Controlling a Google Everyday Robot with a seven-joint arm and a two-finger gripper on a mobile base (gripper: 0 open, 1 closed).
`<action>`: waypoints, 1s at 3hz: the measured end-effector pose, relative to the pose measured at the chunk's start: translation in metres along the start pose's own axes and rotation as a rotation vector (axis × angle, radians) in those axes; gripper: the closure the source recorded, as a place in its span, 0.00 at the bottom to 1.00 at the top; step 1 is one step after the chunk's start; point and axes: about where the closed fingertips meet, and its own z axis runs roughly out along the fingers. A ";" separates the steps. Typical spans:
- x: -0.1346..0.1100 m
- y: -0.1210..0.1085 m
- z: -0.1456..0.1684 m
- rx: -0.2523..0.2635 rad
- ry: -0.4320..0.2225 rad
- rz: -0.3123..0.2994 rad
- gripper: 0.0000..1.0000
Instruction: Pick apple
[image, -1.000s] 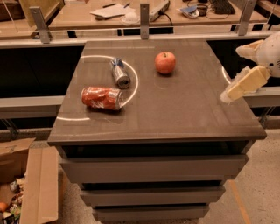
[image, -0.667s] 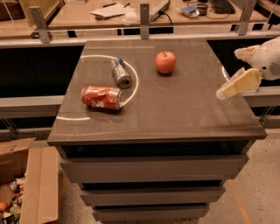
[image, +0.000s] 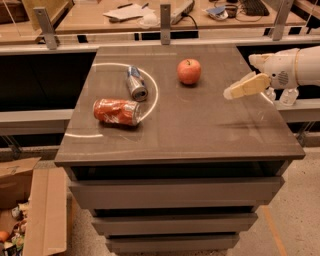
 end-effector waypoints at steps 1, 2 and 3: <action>-0.014 -0.013 0.034 0.000 -0.063 0.003 0.00; -0.014 -0.013 0.034 -0.001 -0.063 0.003 0.00; -0.011 -0.018 0.037 0.017 -0.079 0.003 0.00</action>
Offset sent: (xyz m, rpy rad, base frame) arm 0.0248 0.0176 -0.0014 0.0416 -0.0270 0.0047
